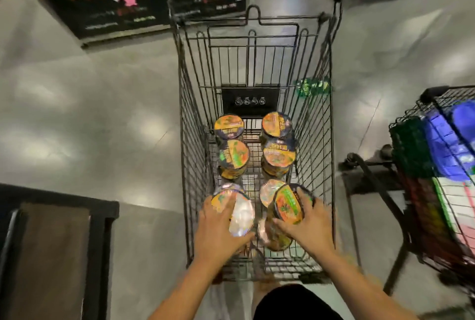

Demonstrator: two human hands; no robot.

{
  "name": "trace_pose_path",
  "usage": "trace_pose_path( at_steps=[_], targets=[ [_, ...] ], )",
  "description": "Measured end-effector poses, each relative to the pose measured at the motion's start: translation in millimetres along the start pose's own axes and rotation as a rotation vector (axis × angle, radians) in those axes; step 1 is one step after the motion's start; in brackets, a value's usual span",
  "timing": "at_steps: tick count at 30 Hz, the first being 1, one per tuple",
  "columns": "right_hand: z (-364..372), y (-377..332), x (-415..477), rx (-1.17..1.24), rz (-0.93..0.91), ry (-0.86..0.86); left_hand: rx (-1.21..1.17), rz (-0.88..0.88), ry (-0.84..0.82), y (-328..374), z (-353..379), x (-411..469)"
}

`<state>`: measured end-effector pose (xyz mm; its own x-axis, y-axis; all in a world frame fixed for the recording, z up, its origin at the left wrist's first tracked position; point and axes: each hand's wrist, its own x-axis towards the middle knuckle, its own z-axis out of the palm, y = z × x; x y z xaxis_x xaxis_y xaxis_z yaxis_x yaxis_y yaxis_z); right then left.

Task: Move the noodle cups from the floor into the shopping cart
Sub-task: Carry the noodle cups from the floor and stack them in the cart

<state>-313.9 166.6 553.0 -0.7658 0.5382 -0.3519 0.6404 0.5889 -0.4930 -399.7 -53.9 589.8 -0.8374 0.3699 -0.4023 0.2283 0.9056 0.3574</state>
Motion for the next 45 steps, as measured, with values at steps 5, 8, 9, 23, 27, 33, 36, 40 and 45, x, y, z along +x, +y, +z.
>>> trace_pose_path(
  at_steps=[5, 8, 9, 23, 27, 33, 36, 40, 45],
  targets=[
    [20, 0, 57, -0.202, -0.095, -0.035, 0.071, -0.043, -0.076, -2, 18, 64],
    [35, 3, 85, -0.236, -0.118, -0.057, 0.095, -0.058, -0.068, -7, 33, 95],
    [40, 4, 93, -0.245, -0.116, -0.064, 0.099, -0.06, -0.074, -11, 39, 104],
    [61, 17, 128, -0.283, -0.161, -0.197, 0.109, 0.024, -0.148, -53, 67, 155],
    [56, 8, 122, -0.369, -0.102, -0.205, 0.113, 0.069, -0.148, -53, 60, 151],
    [44, -10, 99, -0.445, 0.009, -0.159, 0.128, 0.087, -0.207, -45, 30, 135],
    [38, -28, 73, -0.419, 0.092, -0.112, 0.203, 0.191, -0.202, -46, 16, 122],
    [43, -63, 2, -0.386, 0.268, -0.096, 0.263, 0.389, -0.211, -55, -3, 95],
    [71, -88, -90, -0.27, 0.445, -0.006, 0.382, 0.543, -0.232, -69, -19, 59]
  ],
)
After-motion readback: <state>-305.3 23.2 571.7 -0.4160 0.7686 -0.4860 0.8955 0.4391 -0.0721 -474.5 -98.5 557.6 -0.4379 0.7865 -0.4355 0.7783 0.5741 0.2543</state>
